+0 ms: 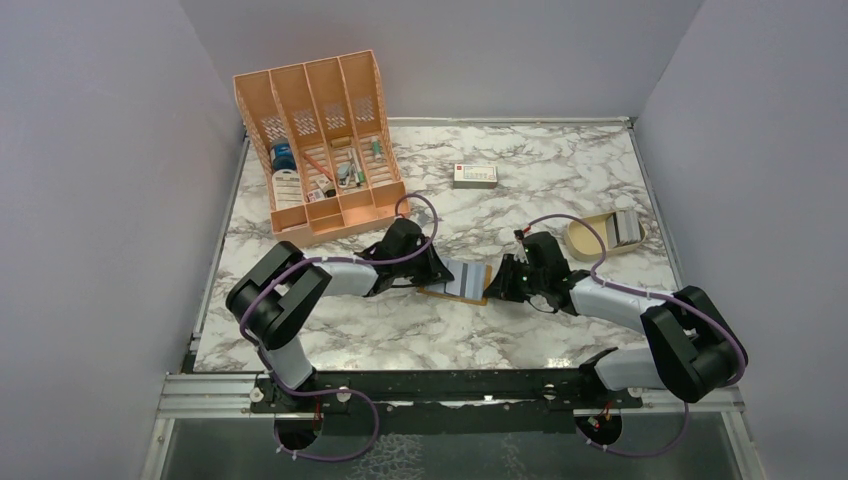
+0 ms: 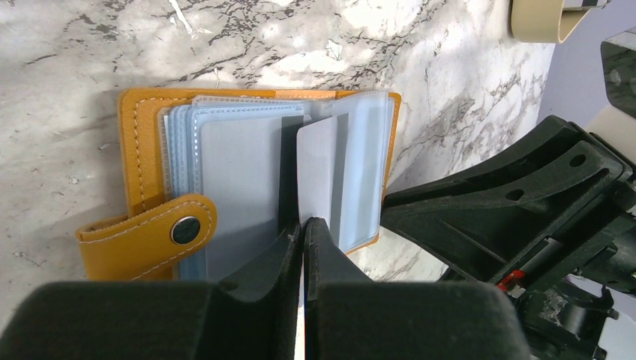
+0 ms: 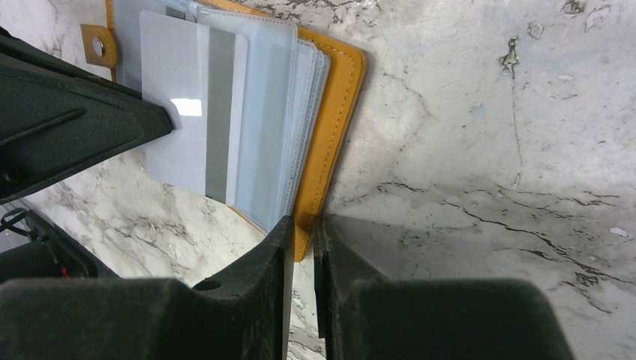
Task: Put the credit cards into the card holder
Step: Insert the credit card into the card holder.
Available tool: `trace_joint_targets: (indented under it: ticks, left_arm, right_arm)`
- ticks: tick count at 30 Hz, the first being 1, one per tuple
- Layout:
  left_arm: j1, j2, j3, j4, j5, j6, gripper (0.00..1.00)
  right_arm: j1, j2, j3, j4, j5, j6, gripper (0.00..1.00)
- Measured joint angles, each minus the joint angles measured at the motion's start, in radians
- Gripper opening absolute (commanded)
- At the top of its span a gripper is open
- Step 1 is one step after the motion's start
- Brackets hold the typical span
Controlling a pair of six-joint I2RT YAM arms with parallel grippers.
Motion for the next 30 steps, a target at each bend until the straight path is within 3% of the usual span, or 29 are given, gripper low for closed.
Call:
trace_joint_targets:
  ticks: [20, 30]
  left_arm:
    - [0.007, -0.016, -0.039, 0.044, -0.021, -0.031, 0.04]
    - [0.008, -0.018, -0.041, 0.045, -0.024, -0.033, 0.04]
  right_arm:
    - [0.0, -0.054, 0.0, -0.01, -0.046, 0.037, 0.17]
    - [0.0, 0.014, 0.013, -0.001, -0.055, 0.038, 0.16]
